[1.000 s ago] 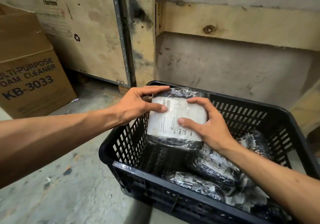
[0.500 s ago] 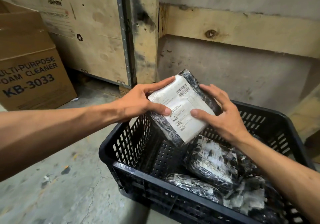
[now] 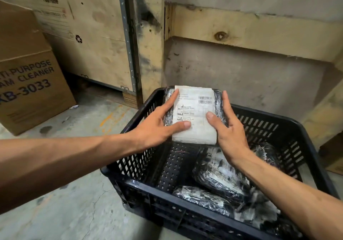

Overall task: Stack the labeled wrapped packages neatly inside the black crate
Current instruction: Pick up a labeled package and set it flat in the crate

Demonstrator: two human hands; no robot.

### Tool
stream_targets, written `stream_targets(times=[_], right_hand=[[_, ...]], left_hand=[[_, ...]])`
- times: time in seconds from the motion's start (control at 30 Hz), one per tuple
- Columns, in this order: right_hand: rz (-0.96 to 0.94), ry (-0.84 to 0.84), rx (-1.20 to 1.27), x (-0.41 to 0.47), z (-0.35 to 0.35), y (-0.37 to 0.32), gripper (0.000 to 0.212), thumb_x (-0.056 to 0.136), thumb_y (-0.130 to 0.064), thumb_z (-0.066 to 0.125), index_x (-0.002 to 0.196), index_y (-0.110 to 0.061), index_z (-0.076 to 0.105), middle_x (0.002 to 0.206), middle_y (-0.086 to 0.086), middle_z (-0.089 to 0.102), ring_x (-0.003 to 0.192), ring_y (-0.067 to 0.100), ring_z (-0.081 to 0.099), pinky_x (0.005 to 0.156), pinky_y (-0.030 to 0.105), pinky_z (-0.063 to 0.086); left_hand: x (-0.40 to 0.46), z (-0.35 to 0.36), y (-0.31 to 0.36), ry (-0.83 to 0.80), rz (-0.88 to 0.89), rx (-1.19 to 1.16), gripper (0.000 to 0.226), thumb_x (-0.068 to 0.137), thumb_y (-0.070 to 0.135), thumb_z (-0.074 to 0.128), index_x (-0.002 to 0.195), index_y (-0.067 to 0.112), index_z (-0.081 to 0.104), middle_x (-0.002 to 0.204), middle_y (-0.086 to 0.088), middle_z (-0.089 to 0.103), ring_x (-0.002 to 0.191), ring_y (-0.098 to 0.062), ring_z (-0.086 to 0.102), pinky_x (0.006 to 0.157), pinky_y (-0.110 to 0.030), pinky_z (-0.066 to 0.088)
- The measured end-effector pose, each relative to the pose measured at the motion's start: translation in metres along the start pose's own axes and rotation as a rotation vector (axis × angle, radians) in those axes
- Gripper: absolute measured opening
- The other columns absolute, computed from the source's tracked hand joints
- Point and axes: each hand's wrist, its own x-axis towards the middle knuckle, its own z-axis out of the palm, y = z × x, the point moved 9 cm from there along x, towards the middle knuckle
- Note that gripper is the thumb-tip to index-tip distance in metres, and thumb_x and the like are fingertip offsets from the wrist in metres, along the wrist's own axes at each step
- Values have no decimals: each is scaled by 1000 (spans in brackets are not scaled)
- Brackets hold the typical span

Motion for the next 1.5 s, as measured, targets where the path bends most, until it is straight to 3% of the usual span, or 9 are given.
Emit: stream_targets(times=[0.13, 0.23, 0.37, 0.57, 0.9, 1.0, 1.1, 1.37, 1.5], right_hand=[[22, -116, -154, -1, -1, 1, 73, 92, -40, 75, 152, -59, 38, 129, -45, 57, 115, -15, 62, 86, 19, 59], [52, -182, -254, -2, -4, 10, 85, 79, -37, 87, 147, -52, 38, 139, -20, 54, 114, -11, 61, 98, 30, 59], [97, -236, -271, -5, 2, 25, 92, 74, -33, 92, 146, -43, 36, 137, -14, 54, 111, -12, 62, 92, 18, 57], [273, -274, -329, -3, 9, 64, 90, 78, -28, 92, 144, -44, 33, 134, -12, 56, 116, 11, 66, 97, 42, 61], [547, -258, -531, 12, 33, 136, 94, 91, -17, 79, 158, -32, 14, 129, -1, 57, 86, 4, 57, 60, 13, 45], [614, -288, -613, 14, 40, 157, 95, 93, -16, 75, 161, -29, 9, 130, 5, 59, 99, 17, 64, 78, 26, 53], [686, -336, -721, 15, 50, 177, 94, 95, -18, 72, 162, -29, 7, 136, 14, 59, 116, 32, 63, 92, 35, 52], [754, -417, -854, 9, 62, 208, 98, 99, -26, 71, 164, -28, -2, 140, 15, 57, 96, 24, 57, 79, 30, 44], [748, -502, -961, -1, 68, 199, 95, 106, -27, 61, 166, -29, -12, 170, 26, 13, 124, 34, 59, 101, 39, 48]], left_hand=[[9, 1, 2, 10, 13, -43, 90, 83, 23, 86, 149, 57, 35, 125, 41, 62, 117, 6, 64, 88, -11, 52], [11, -6, 1, 26, 26, 17, 91, 74, 24, 92, 146, 50, 43, 127, 28, 64, 114, 2, 65, 85, -13, 55], [11, -7, -9, -6, 6, 143, 96, 69, 30, 93, 146, 41, 36, 133, 15, 56, 111, 8, 62, 87, -8, 51], [19, -2, -45, -102, -219, 132, 98, 78, -3, 85, 148, 30, 25, 127, 2, 56, 100, -4, 69, 75, -15, 58], [40, 0, -115, -69, -463, 265, 101, 84, -7, 76, 159, 26, 17, 126, -5, 59, 107, -22, 63, 89, -31, 57], [42, 5, -142, -73, -538, 331, 102, 89, -3, 72, 163, 28, 8, 142, -11, 55, 120, -27, 60, 105, -40, 51], [34, 11, -171, -134, -632, 405, 102, 95, 6, 68, 162, 33, -5, 136, -10, 58, 108, -25, 64, 93, -34, 55], [30, 11, -201, -179, -700, 519, 96, 98, 12, 67, 161, 38, -1, 158, -4, 42, 138, -24, 45, 119, -38, 31], [31, 14, -192, -256, -675, 659, 90, 101, 24, 63, 162, 36, -2, 157, -7, 43, 138, -25, 45, 118, -38, 33]])
